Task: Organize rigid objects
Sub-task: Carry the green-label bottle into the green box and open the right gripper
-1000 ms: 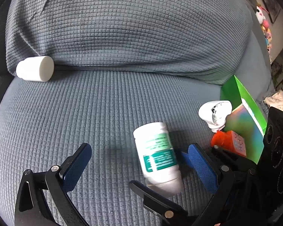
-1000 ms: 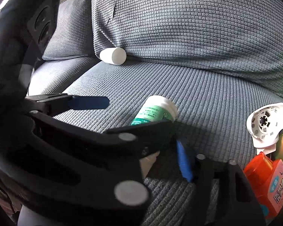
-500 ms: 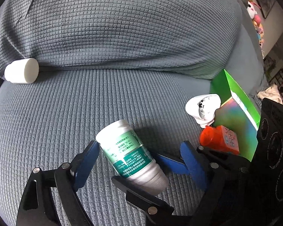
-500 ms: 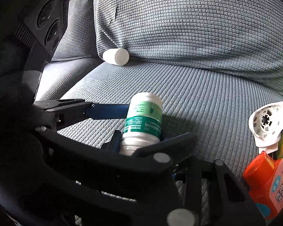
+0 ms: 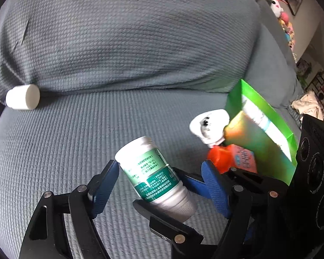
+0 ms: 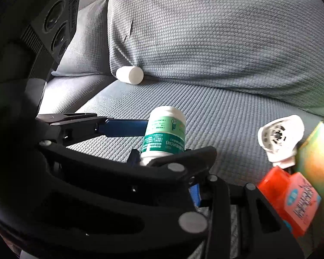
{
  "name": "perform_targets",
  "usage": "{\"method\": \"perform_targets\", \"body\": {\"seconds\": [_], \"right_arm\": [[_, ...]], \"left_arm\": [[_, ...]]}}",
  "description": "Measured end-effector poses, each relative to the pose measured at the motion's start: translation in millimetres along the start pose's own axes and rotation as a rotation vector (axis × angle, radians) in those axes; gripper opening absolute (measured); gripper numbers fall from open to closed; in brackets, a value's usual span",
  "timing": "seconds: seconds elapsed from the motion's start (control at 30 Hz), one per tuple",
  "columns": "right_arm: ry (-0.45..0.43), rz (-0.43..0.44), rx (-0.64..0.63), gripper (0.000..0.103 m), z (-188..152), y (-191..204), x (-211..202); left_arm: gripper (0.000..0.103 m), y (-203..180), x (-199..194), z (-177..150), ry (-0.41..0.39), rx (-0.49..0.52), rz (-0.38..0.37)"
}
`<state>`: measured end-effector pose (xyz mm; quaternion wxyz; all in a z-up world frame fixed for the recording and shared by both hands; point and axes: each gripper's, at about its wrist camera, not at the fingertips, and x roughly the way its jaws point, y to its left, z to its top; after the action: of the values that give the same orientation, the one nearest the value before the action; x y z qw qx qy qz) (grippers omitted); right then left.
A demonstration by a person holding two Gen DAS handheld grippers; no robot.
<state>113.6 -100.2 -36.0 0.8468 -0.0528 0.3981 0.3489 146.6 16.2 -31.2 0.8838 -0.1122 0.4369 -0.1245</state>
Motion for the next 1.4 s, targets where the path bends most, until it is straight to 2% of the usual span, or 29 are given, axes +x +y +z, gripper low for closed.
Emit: {"method": "perform_targets", "body": {"seconds": [0.4, 0.67, 0.87, 1.0, 1.07, 1.4], "right_arm": [[-0.101, -0.035, 0.018, 0.042, -3, -32, -61], [-0.161, -0.087, 0.049, 0.042, -10, -69, -110], [-0.183, -0.142, 0.087, 0.042, -19, -107, -140], [-0.190, -0.172, 0.128, 0.042, -29, -137, -158], [-0.190, -0.180, 0.147, 0.042, -31, -147, -160], [-0.165, -0.222, 0.229, 0.042, -46, -192, -162]], "left_arm": [[0.079, -72, -11, 14, -0.042, 0.108, -0.024], [0.079, -138, -4, 25, -0.066, 0.178, -0.061], [0.079, -186, 14, 29, -0.054, 0.223, -0.101], [0.079, -209, 29, 32, -0.026, 0.232, -0.152], [0.079, -225, 40, 33, -0.020, 0.250, -0.152], [0.079, -254, 75, 35, 0.040, 0.252, -0.181]]}}
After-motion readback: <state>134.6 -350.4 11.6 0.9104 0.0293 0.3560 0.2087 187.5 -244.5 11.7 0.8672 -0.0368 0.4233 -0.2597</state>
